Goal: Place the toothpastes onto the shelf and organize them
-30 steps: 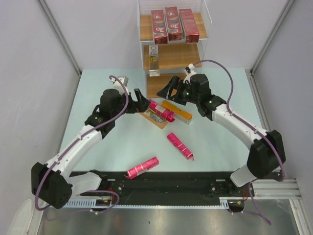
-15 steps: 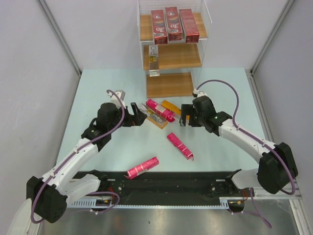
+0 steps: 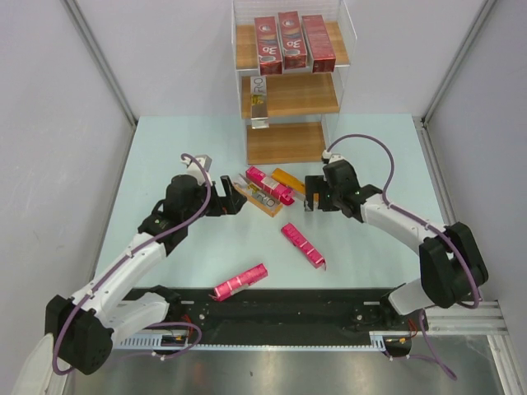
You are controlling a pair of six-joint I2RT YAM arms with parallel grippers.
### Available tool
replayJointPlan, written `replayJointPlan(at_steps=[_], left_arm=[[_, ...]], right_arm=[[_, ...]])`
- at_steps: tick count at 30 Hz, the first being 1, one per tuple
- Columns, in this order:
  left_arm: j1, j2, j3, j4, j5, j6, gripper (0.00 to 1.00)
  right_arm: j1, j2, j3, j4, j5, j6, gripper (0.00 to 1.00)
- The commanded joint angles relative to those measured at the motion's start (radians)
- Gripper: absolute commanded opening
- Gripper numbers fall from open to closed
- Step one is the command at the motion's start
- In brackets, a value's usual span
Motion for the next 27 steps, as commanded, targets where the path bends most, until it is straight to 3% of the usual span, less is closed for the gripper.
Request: replayJointPlan(at_steps=[1,10,17,27], left_arm=[[0.005,0.006,-0.005,0.009,-0.012,-0.006,1.00],[0.008,-0.008,0.021,-0.082,-0.084,0.011,1.00],[0.020,-0.036,0.032,-0.121,-0.081,0.024,1.00],[0.028,-0.049,0.021,-0.135,-0.075,0.034,1.00]], right_arm=[[0.055,0.027,0.019,0.136,-0.116,-0.026,0.97],[0.150,0.194,0.093,0.269,-0.225,0.019,0.96],[0.176,0.341,0.172,0.297,-0.213,0.045,0.97],[0.189,0.418,0.218,0.334,-0.188,0.054,0.97]])
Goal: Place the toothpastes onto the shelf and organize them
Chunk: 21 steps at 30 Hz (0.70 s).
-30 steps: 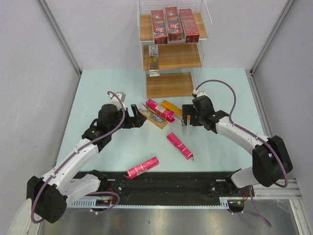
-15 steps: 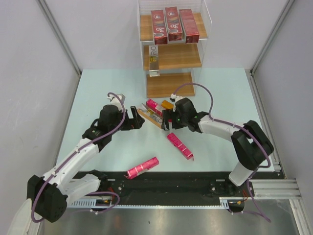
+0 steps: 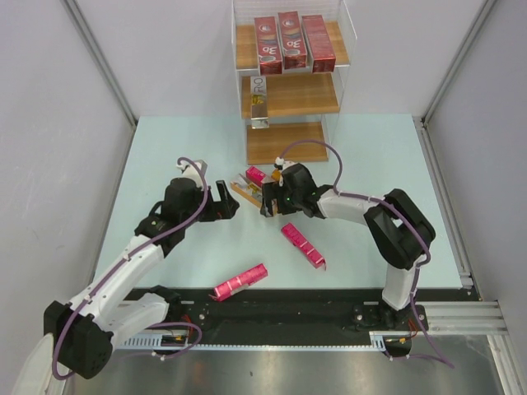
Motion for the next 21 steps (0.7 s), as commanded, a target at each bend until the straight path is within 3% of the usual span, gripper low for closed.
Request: replayJointPlan(at_steps=[1,9,16,21], left_arm=[[0.010,-0.023,0.018,-0.003,-0.002,0.021,1.00],[0.016,-0.024,-0.001,0.020,0.015,0.007,1.00],[0.019,-0.050,-0.027,0.064,0.070,-0.050,1.00],[0.022,-0.044,-0.041,0.103,0.112,-0.091,1.00]], right_arm=[[0.015,0.028,0.050,0.052,0.014,0.007,0.97],[0.096,0.057,0.080,0.029,0.106,-0.048,0.96],[0.116,0.098,0.110,0.030,0.253,-0.027,0.96],[0.116,0.115,0.122,0.069,0.271,-0.018,0.94]])
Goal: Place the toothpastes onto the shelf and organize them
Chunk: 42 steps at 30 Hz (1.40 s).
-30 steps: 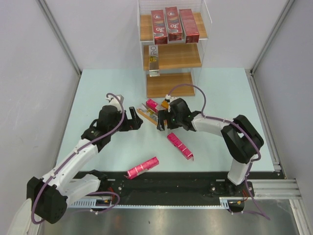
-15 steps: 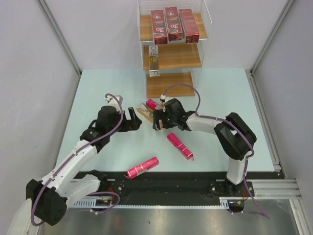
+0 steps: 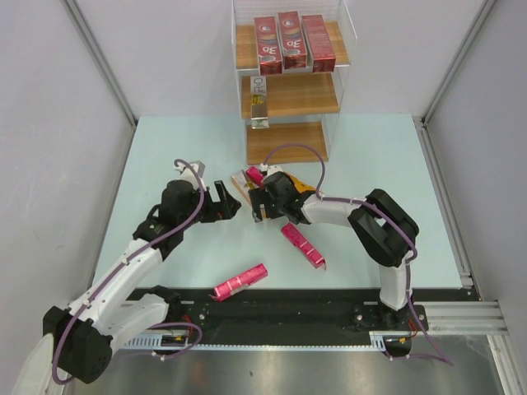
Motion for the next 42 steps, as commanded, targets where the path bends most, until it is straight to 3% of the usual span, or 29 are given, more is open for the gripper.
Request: replayJointPlan(at_steps=[1,2,5,8,15,25,35,39,42], left_arm=[[0.010,-0.003,-0.012,0.062,0.059,-0.051,1.00],[0.012,0.002,-0.008,0.061,0.063,-0.053,1.00],[0.015,0.000,-0.007,0.056,0.060,-0.056,1.00],[0.019,-0.007,-0.008,0.047,0.054,-0.057,1.00],[0.026,-0.006,-0.008,0.033,0.047,-0.044,1.00],[0.027,0.060,-0.031,0.153,0.152,-0.109,1.00],[0.026,0.225,-0.051,0.571,0.439,-0.316,1.00],[0.006,0.273,-0.067,0.781,0.499,-0.413,1.00],[-0.023,0.325,-0.035,0.819,0.495,-0.444,1.00]], right_arm=[[0.001,0.024,0.047,0.063,0.060,0.007,0.92],[0.001,0.033,0.053,0.071,0.046,0.004,0.79],[0.001,0.042,0.059,0.066,0.020,0.006,0.59],[0.002,0.050,0.059,0.040,0.006,0.009,0.49],[0.005,-0.001,0.054,-0.052,0.003,0.006,0.44],[0.018,-0.273,-0.036,-0.150,0.105,-0.019,0.40],[0.116,-0.605,-0.173,-0.207,0.276,0.002,0.39],[0.174,-0.685,-0.202,-0.215,0.354,0.007,0.39],[0.205,-0.712,-0.222,-0.207,0.387,0.012,0.39]])
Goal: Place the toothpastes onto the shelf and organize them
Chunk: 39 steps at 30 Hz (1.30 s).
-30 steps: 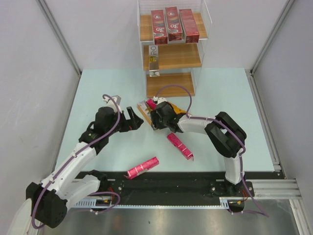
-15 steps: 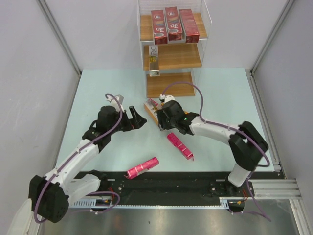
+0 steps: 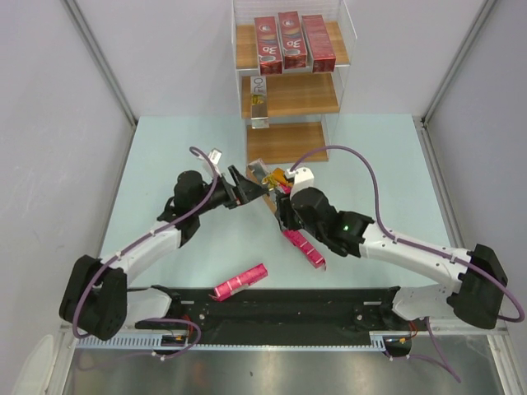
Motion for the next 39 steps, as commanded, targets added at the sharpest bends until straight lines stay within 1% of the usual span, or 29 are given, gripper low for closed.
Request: replayJointPlan(at_steps=[1,5,6,8,9,10,12,13,14,17,20,23,24,27,28,30,31,33,34,37,38,39], left_arm=[[-0.038,0.064,0.034,0.206,0.070,-0.095,1.00],[-0.062,0.107,0.053,0.279,0.070,-0.124,0.99],[-0.067,0.117,0.056,0.293,0.070,-0.130,0.97],[-0.070,0.139,0.054,0.336,0.080,-0.150,0.87],[-0.070,0.145,0.051,0.353,0.084,-0.160,0.78],[-0.070,0.160,0.050,0.367,0.086,-0.176,0.66],[-0.070,0.170,0.042,0.410,0.095,-0.190,0.57],[-0.069,0.177,0.040,0.422,0.096,-0.204,0.51],[-0.070,0.186,0.034,0.451,0.103,-0.212,0.49],[-0.070,0.205,0.022,0.526,0.121,-0.247,0.45],[-0.069,0.220,0.016,0.617,0.136,-0.284,0.43],[-0.063,0.237,0.014,0.700,0.156,-0.328,0.41],[-0.055,0.246,0.014,0.720,0.164,-0.348,0.40],[-0.037,0.260,0.014,0.786,0.179,-0.382,0.40],[-0.032,0.260,0.014,0.800,0.185,-0.385,0.40],[-0.011,0.260,0.016,0.801,0.196,-0.388,0.39],[-0.003,0.254,0.014,0.798,0.201,-0.391,0.40],[0.022,0.242,0.010,0.786,0.207,-0.385,0.39],[0.029,0.226,0.010,0.768,0.215,-0.381,0.39],[0.052,0.197,0.026,0.705,0.233,-0.355,0.39],[0.056,0.177,0.031,0.691,0.235,-0.348,0.39],[0.060,0.170,0.037,0.656,0.235,-0.333,0.39]], right_arm=[[0.036,-0.071,-0.021,0.030,0.115,0.012,0.39],[0.054,-0.085,-0.021,0.032,0.116,0.012,0.39],[0.058,-0.087,-0.021,0.027,0.116,0.014,0.39],[0.064,-0.090,-0.021,0.026,0.119,0.018,0.39],[0.070,-0.091,-0.023,0.023,0.121,0.018,0.39],[0.073,-0.091,-0.023,0.021,0.124,0.023,0.39],[0.082,-0.096,-0.024,0.020,0.126,0.021,0.39],[0.085,-0.096,-0.024,0.020,0.127,0.023,0.39],[0.087,-0.097,-0.024,0.021,0.129,0.023,0.39],[0.091,-0.099,-0.026,0.017,0.127,0.026,0.40],[0.091,-0.099,-0.028,0.018,0.124,0.020,0.44],[0.090,-0.102,-0.026,0.017,0.116,0.012,0.52],[0.091,-0.103,-0.026,0.017,0.115,0.017,0.65],[0.090,-0.120,-0.026,0.020,0.112,0.021,0.80],[0.085,-0.134,-0.028,0.020,0.109,0.023,0.83],[0.079,-0.148,-0.026,0.021,0.109,0.017,0.84],[0.076,-0.166,-0.026,0.018,0.112,0.020,0.87],[0.041,-0.188,-0.026,0.006,0.089,0.029,0.88],[0.022,-0.201,-0.026,0.004,0.069,0.044,0.88],[-0.077,-0.248,-0.029,0.018,-0.102,0.058,0.90],[-0.103,-0.263,-0.035,0.051,-0.234,0.060,0.90],[-0.175,-0.271,-0.044,0.073,-0.306,0.070,0.90]])
